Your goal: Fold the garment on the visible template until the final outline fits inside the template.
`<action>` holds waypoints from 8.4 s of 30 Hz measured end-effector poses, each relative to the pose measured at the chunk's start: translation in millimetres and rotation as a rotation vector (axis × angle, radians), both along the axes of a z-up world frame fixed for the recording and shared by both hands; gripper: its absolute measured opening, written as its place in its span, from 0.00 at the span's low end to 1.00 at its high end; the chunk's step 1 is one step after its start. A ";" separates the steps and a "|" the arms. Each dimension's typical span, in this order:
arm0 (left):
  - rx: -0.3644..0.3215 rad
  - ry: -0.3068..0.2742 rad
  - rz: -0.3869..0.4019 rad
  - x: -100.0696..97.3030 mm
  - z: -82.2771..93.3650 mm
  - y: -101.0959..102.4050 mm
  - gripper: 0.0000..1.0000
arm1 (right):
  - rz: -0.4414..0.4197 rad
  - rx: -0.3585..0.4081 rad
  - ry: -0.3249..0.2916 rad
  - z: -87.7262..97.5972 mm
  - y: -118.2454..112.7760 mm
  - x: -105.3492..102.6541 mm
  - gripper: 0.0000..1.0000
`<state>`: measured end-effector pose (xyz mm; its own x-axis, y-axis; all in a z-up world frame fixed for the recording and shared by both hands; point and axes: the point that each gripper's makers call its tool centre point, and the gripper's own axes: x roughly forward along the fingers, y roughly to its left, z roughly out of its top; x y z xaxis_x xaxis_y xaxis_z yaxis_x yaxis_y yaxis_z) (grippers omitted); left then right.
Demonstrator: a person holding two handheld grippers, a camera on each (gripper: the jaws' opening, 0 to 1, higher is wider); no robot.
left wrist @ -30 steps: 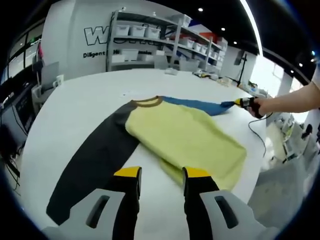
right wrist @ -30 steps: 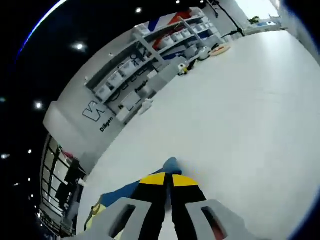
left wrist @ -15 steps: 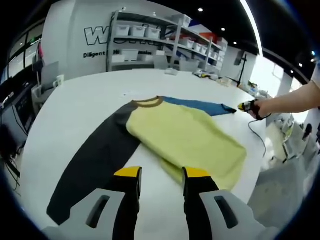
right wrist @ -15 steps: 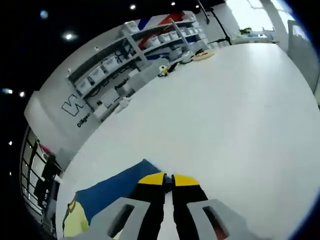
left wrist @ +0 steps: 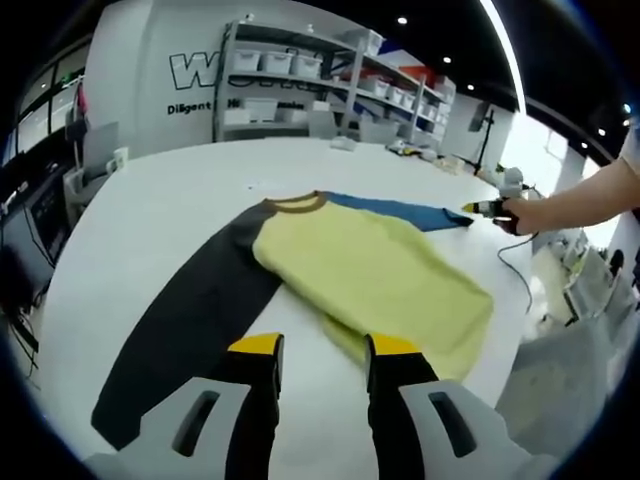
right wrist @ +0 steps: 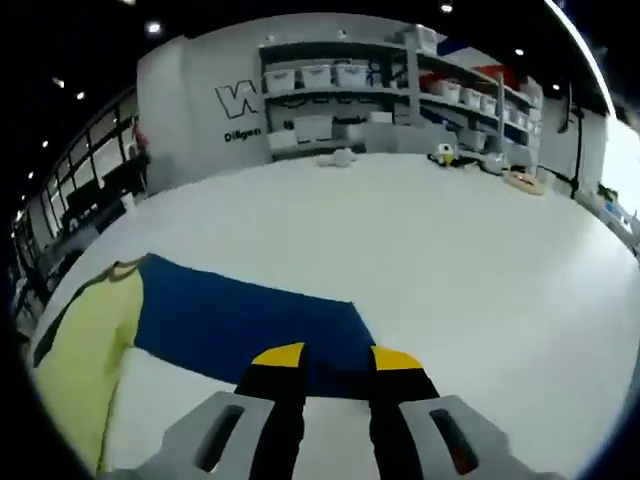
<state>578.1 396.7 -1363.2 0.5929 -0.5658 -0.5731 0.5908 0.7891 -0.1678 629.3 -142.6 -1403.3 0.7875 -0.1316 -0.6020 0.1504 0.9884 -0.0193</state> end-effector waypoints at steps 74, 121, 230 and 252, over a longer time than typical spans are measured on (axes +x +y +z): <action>0.043 0.081 -0.018 -10.4 -32.7 13.3 0.31 | -0.018 -0.008 -0.033 21.9 -46.6 6.7 0.06; 0.060 0.185 -0.151 9.0 -69.9 -49.5 0.18 | 1.113 0.105 -0.010 -4.3 327.0 -142.7 0.23; 0.235 -0.047 -0.445 32.7 -44.7 -76.7 0.25 | 0.919 0.012 0.008 1.4 285.6 -23.4 0.10; 0.325 -0.011 -0.560 31.4 -79.3 -108.4 0.05 | 0.867 0.085 0.064 -21.6 280.1 -115.5 0.16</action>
